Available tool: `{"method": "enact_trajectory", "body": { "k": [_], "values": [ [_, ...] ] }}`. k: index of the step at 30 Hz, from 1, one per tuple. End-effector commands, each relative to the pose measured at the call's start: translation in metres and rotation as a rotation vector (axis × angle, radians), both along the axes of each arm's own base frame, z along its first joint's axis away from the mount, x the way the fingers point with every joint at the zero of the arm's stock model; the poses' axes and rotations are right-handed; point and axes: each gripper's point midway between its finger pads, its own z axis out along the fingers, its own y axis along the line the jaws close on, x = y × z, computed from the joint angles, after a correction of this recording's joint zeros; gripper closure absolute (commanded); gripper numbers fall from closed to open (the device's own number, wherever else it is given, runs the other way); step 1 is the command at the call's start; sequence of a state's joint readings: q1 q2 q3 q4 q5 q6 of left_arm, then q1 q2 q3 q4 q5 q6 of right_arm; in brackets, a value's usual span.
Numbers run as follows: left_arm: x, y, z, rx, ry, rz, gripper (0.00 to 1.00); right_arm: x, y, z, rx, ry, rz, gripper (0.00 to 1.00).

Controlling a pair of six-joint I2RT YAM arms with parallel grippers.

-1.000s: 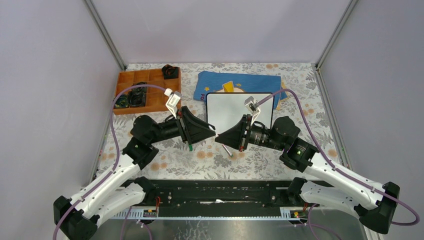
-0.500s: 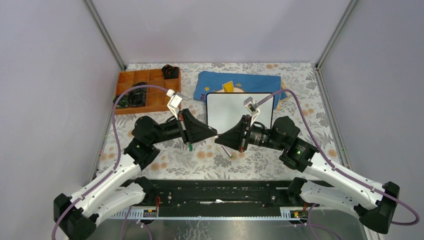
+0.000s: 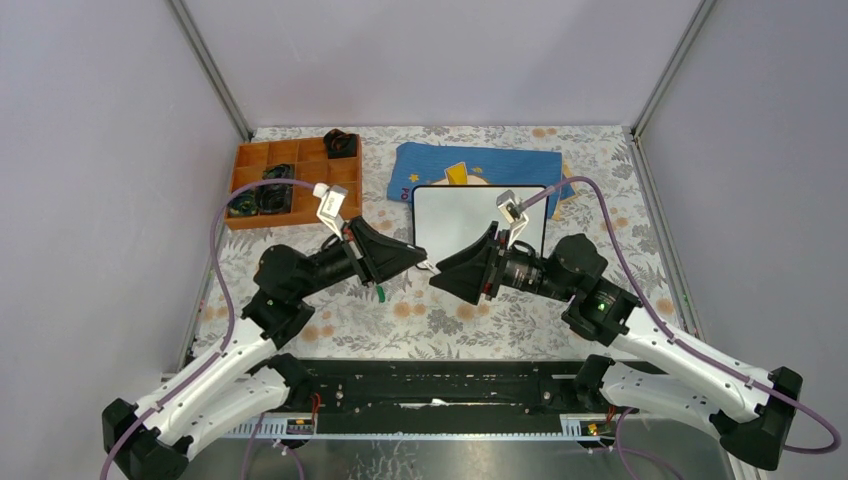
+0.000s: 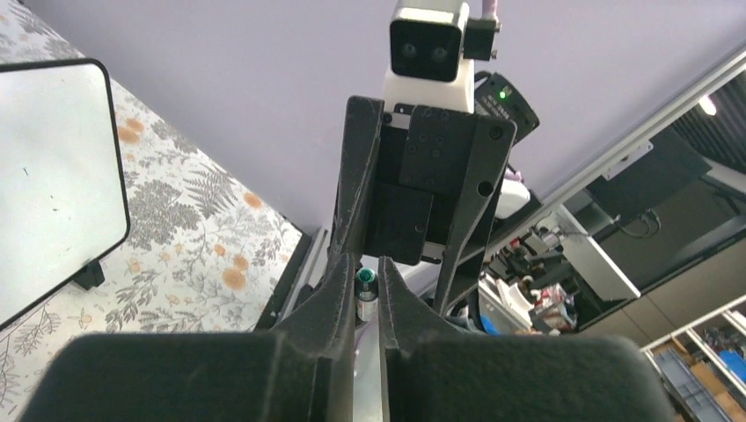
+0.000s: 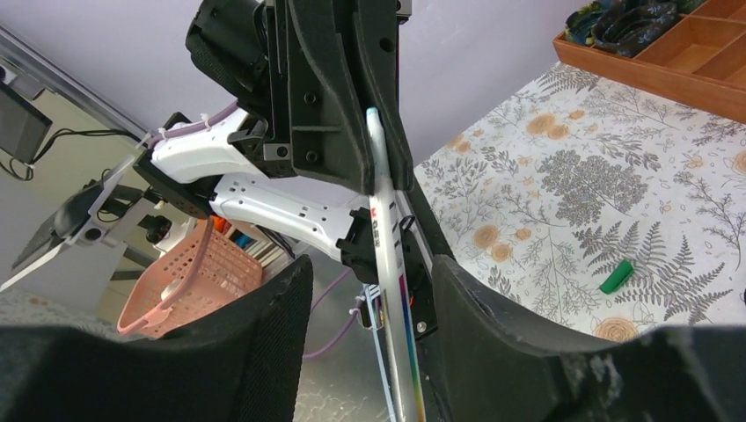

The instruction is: Write a sentence on the whiteboard

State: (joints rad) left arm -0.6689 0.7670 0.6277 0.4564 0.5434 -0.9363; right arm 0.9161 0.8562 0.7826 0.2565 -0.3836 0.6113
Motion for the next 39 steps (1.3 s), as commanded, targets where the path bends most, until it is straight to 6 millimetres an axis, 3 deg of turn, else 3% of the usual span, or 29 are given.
{"method": "enact_trajectory", "body": {
  "k": [1, 12, 17, 19, 20, 21, 24, 25, 27, 39],
  "values": [
    [0.004, 0.011, 0.026, -0.115, -0.029, 0.07, 1.0, 0.0, -0.004, 0.025, 0.085, -0.029, -0.016, 0.43],
    [0.002, 0.021, 0.036, -0.223, 0.016, 0.083, 1.0, 0.005, -0.003, 0.028, 0.112, -0.018, -0.043, 0.64],
    [0.002, 0.021, 0.033, -0.22, 0.025, 0.085, 1.0, 0.007, -0.004, 0.032, 0.128, -0.022, -0.051, 0.85],
    [0.002, 0.02, 0.031, -0.209, 0.027, 0.084, 1.0, 0.007, -0.004, 0.032, 0.125, -0.024, -0.052, 0.99],
    [0.001, 0.019, 0.03, -0.199, 0.025, 0.081, 1.0, 0.007, -0.004, 0.032, 0.121, -0.023, -0.053, 1.0],
    [-0.001, 0.018, 0.029, -0.185, 0.013, 0.072, 0.92, 0.006, -0.005, 0.033, 0.117, -0.027, -0.051, 1.0],
    [-0.005, 0.016, 0.027, -0.136, -0.015, 0.053, 0.49, 0.003, -0.009, 0.034, 0.096, -0.044, -0.048, 1.0],
    [-0.007, 0.015, 0.027, -0.121, -0.022, 0.047, 0.38, 0.001, -0.011, 0.034, 0.086, -0.051, -0.045, 1.0],
    [-0.013, 0.015, 0.027, -0.1, -0.052, 0.025, 0.27, -0.004, -0.014, 0.032, 0.058, -0.064, -0.033, 1.0],
    [-0.039, 0.003, 0.022, 0.03, -0.15, -0.151, 0.23, -0.036, -0.022, 0.033, -0.143, -0.101, 0.138, 1.0]
  ]
}}
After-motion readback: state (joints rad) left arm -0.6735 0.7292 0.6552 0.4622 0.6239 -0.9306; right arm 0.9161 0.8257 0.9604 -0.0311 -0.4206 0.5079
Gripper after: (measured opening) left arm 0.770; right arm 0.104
